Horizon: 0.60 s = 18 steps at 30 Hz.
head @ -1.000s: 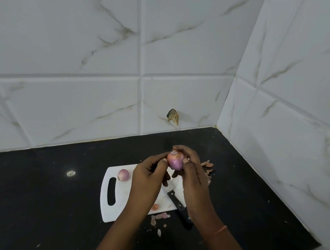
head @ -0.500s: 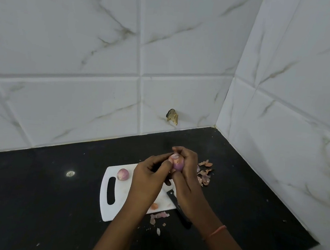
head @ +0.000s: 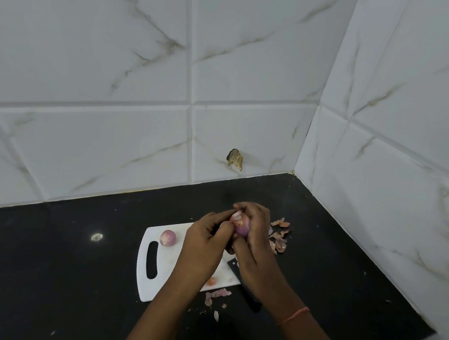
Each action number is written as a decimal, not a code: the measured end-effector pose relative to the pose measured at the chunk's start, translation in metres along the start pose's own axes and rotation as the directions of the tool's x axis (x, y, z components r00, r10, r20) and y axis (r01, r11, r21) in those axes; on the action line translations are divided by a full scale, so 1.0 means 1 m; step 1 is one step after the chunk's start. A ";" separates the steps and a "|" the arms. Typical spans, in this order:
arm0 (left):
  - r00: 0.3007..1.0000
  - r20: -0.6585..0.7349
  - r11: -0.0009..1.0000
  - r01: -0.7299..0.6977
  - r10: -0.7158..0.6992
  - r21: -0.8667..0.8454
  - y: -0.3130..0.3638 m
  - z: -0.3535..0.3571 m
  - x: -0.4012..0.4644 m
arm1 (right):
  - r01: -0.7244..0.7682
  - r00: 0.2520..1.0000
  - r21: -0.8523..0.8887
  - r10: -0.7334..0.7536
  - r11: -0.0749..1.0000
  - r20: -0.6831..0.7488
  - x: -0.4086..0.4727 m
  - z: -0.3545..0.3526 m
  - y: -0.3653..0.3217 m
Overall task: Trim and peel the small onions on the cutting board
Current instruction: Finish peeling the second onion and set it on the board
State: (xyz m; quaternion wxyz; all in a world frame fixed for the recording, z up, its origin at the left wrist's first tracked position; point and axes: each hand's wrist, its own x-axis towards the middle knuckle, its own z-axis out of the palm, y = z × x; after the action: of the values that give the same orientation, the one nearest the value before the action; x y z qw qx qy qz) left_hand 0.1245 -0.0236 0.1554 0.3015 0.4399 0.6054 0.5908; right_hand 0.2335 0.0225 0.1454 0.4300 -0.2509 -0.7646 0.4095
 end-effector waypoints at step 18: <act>0.999 -0.039 0.995 -0.007 0.003 -0.104 0.005 -0.011 -0.002 | 0.044 0.996 -0.085 -0.051 0.995 -0.076 0.003 0.005 0.010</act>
State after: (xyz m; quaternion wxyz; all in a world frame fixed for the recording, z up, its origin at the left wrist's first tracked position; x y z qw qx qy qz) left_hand 0.1168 -0.0305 0.1612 0.3108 0.4133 0.5785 0.6308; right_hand 0.2284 0.0277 0.1372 0.4582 -0.2661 -0.7693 0.3569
